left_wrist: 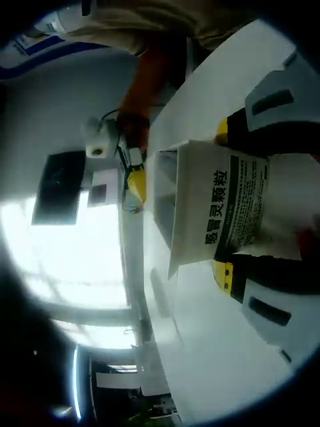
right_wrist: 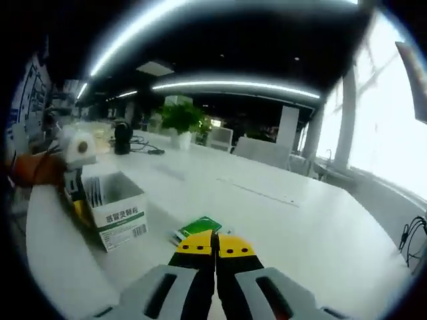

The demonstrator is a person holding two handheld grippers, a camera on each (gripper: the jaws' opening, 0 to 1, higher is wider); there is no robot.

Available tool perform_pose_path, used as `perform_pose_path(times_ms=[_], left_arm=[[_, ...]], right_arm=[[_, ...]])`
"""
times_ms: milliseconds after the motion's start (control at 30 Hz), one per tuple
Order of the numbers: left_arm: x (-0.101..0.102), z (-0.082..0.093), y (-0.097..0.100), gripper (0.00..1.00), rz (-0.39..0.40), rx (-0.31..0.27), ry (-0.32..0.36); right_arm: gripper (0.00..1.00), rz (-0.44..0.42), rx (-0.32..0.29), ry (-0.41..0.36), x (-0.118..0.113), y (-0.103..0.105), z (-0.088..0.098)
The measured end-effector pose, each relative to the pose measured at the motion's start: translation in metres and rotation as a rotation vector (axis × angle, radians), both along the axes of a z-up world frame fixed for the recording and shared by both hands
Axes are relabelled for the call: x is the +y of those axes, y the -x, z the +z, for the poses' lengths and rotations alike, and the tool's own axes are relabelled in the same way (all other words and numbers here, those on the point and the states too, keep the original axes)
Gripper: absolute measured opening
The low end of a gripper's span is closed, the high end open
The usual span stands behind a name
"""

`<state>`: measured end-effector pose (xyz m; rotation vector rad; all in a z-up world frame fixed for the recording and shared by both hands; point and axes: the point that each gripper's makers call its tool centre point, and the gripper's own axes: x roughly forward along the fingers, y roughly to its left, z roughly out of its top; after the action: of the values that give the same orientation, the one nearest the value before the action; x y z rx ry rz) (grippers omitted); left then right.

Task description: Take out ganmaoling bag from box put it on table

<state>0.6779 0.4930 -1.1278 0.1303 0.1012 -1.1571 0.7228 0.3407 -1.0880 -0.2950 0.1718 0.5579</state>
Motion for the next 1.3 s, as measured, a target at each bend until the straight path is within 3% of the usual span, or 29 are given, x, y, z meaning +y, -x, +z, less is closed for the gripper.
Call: perform_pose_path(times_ms=[333, 433, 633, 933, 1300], left_arm=[[0.0, 0.0, 0.001, 0.51, 0.001, 0.001, -0.001], [0.001, -0.001, -0.002, 0.51, 0.001, 0.001, -0.002], [0.001, -0.001, -0.003, 0.51, 0.001, 0.001, -0.003], [0.001, -0.001, -0.002, 0.5, 0.001, 0.0, -0.006], [0.002, -0.004, -0.008, 0.51, 0.002, 0.002, -0.007]], right_arm=[[0.0, 0.036, -0.047, -0.013, -0.009, 0.031, 0.001], [0.0, 0.043, -0.062, 0.011, -0.01, 0.042, -0.004], [0.0, 0.032, -0.04, -0.01, -0.014, 0.057, -0.02], [0.0, 0.029, -0.051, -0.094, -0.018, 0.07, -0.025], [0.0, 0.026, -0.057, -0.139, -0.021, 0.077, -0.032]])
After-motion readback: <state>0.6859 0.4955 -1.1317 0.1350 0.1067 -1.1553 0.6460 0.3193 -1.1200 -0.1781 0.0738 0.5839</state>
